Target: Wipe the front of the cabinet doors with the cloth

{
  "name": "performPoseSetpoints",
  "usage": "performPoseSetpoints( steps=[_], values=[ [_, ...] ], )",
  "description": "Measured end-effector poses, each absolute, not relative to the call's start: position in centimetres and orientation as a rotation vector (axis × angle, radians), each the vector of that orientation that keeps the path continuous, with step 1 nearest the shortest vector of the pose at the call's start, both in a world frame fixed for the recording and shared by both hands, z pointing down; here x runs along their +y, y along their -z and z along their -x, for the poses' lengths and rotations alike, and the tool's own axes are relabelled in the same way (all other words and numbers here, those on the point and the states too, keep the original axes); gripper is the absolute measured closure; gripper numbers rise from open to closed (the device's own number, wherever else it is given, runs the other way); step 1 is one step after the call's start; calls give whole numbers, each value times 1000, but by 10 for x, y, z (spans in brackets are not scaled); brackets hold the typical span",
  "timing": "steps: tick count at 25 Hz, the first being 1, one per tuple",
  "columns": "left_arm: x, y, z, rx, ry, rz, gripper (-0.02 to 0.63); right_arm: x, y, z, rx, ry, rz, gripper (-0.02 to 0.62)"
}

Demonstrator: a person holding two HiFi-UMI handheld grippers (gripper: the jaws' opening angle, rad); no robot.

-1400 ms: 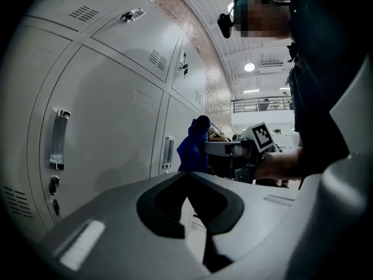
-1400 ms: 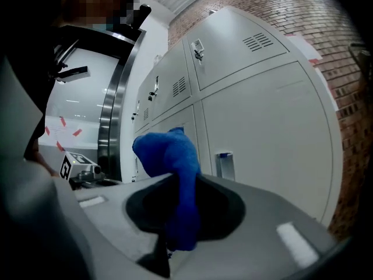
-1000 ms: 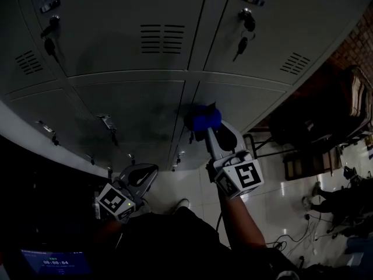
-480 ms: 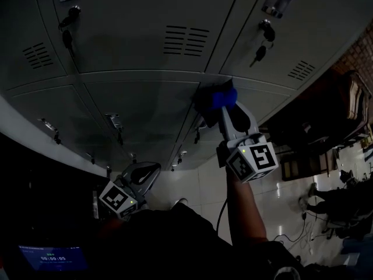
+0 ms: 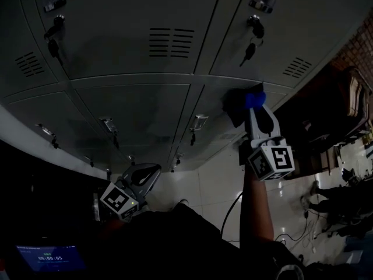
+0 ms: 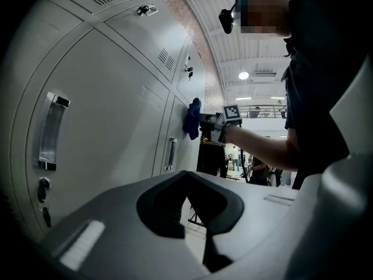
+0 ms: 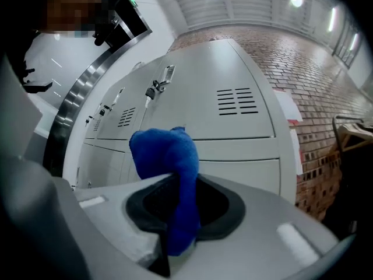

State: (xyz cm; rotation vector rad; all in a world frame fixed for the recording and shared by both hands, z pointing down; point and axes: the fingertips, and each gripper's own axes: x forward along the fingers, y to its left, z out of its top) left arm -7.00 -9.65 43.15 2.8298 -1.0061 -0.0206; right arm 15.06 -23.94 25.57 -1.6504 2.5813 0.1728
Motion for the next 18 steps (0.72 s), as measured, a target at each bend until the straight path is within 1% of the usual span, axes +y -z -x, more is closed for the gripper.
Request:
performPoseSetpoints(
  steps=[13,18],
  values=[
    [-104,-432,38,-986,25,-2836,605,-251,-251,-242,2430,-164,1790,526],
    [-102,-435,32,-975,27,-2842,604,-253,-252,-267,2382,-167,1859,526]
  ],
)
